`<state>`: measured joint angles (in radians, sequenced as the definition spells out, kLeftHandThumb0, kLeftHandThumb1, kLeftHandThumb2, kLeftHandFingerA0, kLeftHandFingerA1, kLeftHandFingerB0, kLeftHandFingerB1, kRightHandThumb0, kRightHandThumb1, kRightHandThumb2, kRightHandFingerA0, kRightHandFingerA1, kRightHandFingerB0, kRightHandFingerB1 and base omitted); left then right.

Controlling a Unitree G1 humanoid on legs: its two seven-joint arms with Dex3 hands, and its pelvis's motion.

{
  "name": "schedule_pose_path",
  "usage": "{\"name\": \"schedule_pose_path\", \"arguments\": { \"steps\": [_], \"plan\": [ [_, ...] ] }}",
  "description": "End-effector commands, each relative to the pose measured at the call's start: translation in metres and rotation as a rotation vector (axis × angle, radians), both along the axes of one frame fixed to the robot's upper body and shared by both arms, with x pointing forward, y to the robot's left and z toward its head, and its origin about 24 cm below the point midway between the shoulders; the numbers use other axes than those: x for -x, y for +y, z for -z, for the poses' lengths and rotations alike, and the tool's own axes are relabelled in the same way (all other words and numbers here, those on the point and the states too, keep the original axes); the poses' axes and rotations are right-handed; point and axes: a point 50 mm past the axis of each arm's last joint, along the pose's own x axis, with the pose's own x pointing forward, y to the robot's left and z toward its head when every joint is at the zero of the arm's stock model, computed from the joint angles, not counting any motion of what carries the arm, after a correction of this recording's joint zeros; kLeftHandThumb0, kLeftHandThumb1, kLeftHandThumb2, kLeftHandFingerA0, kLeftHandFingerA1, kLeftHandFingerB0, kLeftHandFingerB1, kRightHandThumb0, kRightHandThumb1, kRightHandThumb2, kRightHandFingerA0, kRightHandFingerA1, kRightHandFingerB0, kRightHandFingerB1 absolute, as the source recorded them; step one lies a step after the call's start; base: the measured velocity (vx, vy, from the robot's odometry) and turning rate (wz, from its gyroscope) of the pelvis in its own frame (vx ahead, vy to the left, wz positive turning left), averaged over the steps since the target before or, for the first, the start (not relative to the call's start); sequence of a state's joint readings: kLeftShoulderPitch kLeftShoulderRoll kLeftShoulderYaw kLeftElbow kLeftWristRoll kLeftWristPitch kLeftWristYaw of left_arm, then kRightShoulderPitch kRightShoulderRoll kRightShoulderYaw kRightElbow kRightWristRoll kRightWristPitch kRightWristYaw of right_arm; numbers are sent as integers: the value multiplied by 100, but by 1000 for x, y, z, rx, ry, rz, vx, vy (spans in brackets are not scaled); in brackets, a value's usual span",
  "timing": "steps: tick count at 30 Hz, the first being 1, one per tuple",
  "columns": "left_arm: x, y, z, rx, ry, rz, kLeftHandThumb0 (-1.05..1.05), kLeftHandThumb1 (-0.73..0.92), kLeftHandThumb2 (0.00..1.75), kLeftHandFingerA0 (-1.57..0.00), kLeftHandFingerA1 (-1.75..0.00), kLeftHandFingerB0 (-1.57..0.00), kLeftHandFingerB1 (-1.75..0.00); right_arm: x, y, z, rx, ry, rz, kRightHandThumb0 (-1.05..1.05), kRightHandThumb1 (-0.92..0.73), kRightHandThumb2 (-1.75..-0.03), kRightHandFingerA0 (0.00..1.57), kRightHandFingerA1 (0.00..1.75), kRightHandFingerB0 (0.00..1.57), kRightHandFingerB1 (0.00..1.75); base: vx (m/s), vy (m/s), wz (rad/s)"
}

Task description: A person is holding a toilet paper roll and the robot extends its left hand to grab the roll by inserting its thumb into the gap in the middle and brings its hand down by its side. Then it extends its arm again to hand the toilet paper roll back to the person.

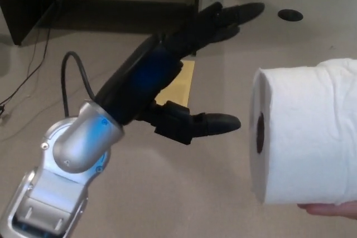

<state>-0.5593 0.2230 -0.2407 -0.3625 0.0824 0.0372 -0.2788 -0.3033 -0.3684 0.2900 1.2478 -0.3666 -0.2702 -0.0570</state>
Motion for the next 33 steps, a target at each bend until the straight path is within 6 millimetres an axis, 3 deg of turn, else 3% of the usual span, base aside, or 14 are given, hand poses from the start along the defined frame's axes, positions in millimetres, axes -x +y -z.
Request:
{"name": "schedule_pose_path", "arguments": {
  "steps": [1, 2, 3, 26, 27, 28, 29, 30, 31, 32, 33],
  "plan": [
    [2, -10, -3, -29, -24, 1, -24, 21, 80, -8, -50, -6, -50, 0, -7, -3, 14, 8, 6, -34, -66, -59, 47, 43, 35, 34, 0, 0, 0],
    [2, -12, -2, -26, -23, 4, -24, 20, 80, -7, -50, -6, -50, 0, -7, -3, 14, 8, 2, -34, -66, -59, 46, 43, 35, 34, 0, 0, 0],
    [2, -14, -2, -27, -21, 5, -50, 36, 61, -22, -39, -11, -32, 0, -7, -3, 15, 8, 2, -36, -67, -63, 47, 45, 34, 35, 0, 0, 0],
    [-2, -47, 5, -24, 2, 50, -51, 38, 64, -26, -42, -11, -33, -3, -6, -5, 19, -8, -13, -36, -68, -61, 48, 44, 36, 36, 0, 0, 0],
    [-2, -49, 6, -26, 5, 56, -51, 38, 64, -28, -42, -12, -34, -3, -6, -5, 23, -8, -16, -43, -54, -80, 44, 54, 31, 46, 0, 0, 0],
    [-3, -51, 7, -22, 10, 68, -50, 39, 65, -31, -43, -14, -34, -3, -6, -5, 25, -8, -17, -43, -54, -80, 44, 55, 32, 46, 0, 0, 0],
    [-3, -52, 8, -20, 27, 82, -48, 41, 64, -33, -44, -15, -34, -3, -5, -5, 25, -9, -17, -36, -68, -62, 47, 44, 37, 36, 0, 0, 0],
    [-3, -53, 9, -20, 34, 88, -48, 41, 64, -33, -44, -15, -34, -3, -5, -5, 25, -10, -17, -36, -68, -62, 47, 44, 37, 36, 0, 0, 0],
    [-3, -54, 10, -28, 38, 87, -45, 44, 65, -36, -45, -15, -35, -3, -5, -5, 28, -7, -22, -37, -67, -60, 45, 43, 36, 35, 0, 0, 0],
    [-3, -56, 11, -22, 45, 105, -32, 59, 57, -49, -42, -22, -30, -3, -5, -5, 23, -9, -23, -36, -67, -60, 44, 43, 36, 35, 0, 0, 0],
    [-2, -57, 11, -17, 53, 125, -31, 70, 65, -66, -57, -31, -33, -4, -4, -5, 24, -11, -27, -36, -66, -60, 45, 43, 36, 35, 0, 0, 0]
  ]
}}
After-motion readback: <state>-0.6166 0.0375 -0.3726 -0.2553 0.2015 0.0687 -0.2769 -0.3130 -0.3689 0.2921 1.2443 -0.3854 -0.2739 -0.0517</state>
